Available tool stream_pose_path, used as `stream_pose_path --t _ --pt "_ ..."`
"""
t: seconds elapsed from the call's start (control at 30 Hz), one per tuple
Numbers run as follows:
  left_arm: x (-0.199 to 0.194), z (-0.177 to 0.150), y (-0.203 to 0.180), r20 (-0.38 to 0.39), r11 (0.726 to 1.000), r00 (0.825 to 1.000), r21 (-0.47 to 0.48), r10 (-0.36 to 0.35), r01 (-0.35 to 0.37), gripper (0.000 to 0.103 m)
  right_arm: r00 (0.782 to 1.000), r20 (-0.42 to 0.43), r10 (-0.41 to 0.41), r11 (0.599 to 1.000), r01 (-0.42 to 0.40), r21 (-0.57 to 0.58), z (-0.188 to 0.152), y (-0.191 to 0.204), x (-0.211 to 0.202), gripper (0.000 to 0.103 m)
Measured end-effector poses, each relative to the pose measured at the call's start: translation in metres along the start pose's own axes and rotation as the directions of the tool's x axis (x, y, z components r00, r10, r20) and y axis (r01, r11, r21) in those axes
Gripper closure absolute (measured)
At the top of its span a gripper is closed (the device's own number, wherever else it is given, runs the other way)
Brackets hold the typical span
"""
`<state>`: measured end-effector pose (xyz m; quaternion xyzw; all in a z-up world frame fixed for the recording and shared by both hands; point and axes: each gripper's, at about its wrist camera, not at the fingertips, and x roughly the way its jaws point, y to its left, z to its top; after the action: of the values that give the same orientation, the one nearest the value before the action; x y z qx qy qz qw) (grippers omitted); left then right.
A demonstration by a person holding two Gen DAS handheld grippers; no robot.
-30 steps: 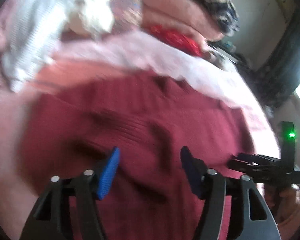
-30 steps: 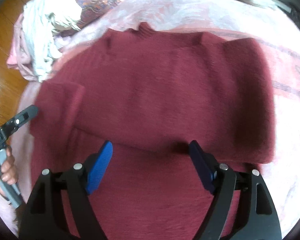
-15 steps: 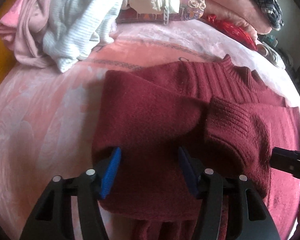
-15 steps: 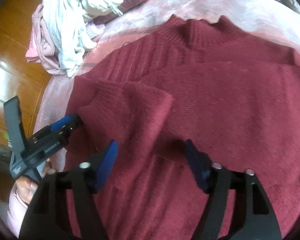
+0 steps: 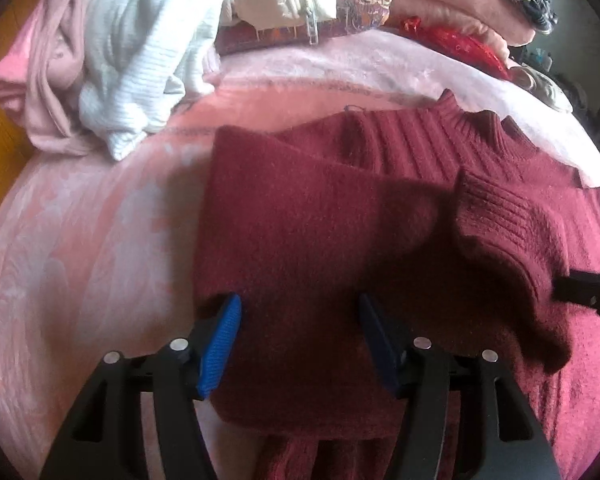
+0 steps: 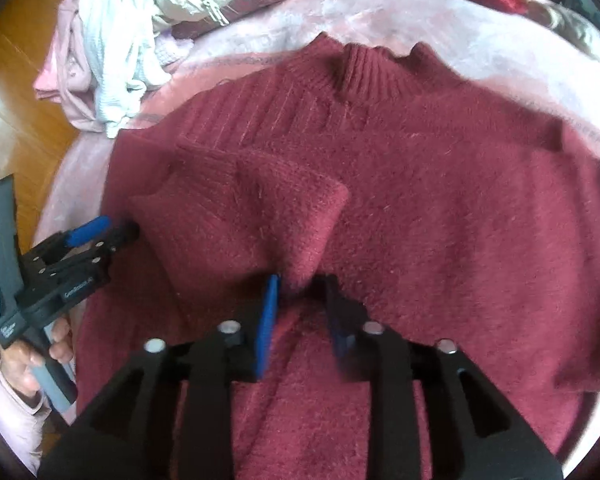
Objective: Fold small clothes
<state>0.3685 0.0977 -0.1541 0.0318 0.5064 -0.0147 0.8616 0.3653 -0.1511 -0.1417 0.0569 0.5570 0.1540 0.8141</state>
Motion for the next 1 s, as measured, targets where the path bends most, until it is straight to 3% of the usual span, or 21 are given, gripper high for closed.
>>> stream_pose_path --t 0.07,0.23,0.33,0.37,0.4,0.5,0.57,0.63,0.7,0.83,0.97,1.0 --pt "-0.006 0.003 0.004 0.004 0.999 1.0 -0.023 -0.021 0.021 0.041 0.999 0.039 -0.018 0.999 0.02 -0.032 0.004 0.009 -0.014 0.07" --pt "-0.013 0.01 0.013 0.005 0.995 0.999 -0.08 -0.054 0.054 0.041 0.994 -0.014 0.108 0.993 -0.108 -0.048 0.012 0.042 -0.008 0.068" --pt "-0.006 0.006 0.013 -0.013 0.996 0.999 -0.074 -0.049 0.048 0.041 0.995 -0.041 0.096 0.993 -0.099 -0.066 0.018 0.062 0.009 0.067" --pt "-0.004 0.006 0.012 -0.017 0.997 0.999 -0.068 -0.048 0.047 0.04 0.994 -0.051 0.101 0.992 -0.104 -0.068 0.02 0.067 0.013 0.063" --pt "-0.003 0.006 0.012 -0.019 0.997 0.999 -0.062 -0.051 0.05 0.039 0.994 -0.059 0.093 0.993 -0.097 -0.068 0.022 0.073 0.02 0.052" --pt "-0.001 0.006 0.012 -0.019 0.996 0.998 -0.059 -0.063 0.062 0.035 0.997 -0.076 0.033 0.995 -0.04 -0.094 0.022 0.081 0.031 0.049" --pt "0.001 0.006 0.012 -0.021 0.996 0.998 -0.061 -0.063 0.061 0.035 0.997 -0.076 0.004 0.995 -0.012 -0.096 0.022 0.081 0.036 0.054" --pt "0.001 0.006 0.011 -0.02 0.996 0.998 -0.062 -0.06 0.059 0.034 0.998 -0.061 -0.02 0.995 0.014 -0.099 0.021 0.077 0.035 0.082" --pt "0.001 0.007 0.011 -0.02 0.996 0.998 -0.061 -0.059 0.058 0.034 0.998 -0.059 0.021 0.997 -0.025 -0.069 0.019 0.064 0.027 0.096" --pt "0.003 0.008 0.015 -0.019 0.993 0.997 -0.093 -0.074 0.072 0.033 0.996 -0.003 0.086 0.996 -0.086 -0.007 0.013 0.028 -0.008 0.096" --pt "0.004 0.008 0.013 -0.015 0.994 0.998 -0.089 -0.062 0.06 0.032 0.994 0.028 0.104 0.986 -0.106 0.129 -0.005 -0.037 -0.042 0.096" --pt "0.004 0.007 0.012 -0.014 0.995 0.998 -0.083 -0.056 0.055 0.032 0.995 0.024 0.097 0.98 -0.1 0.174 -0.014 -0.059 -0.049 0.091"
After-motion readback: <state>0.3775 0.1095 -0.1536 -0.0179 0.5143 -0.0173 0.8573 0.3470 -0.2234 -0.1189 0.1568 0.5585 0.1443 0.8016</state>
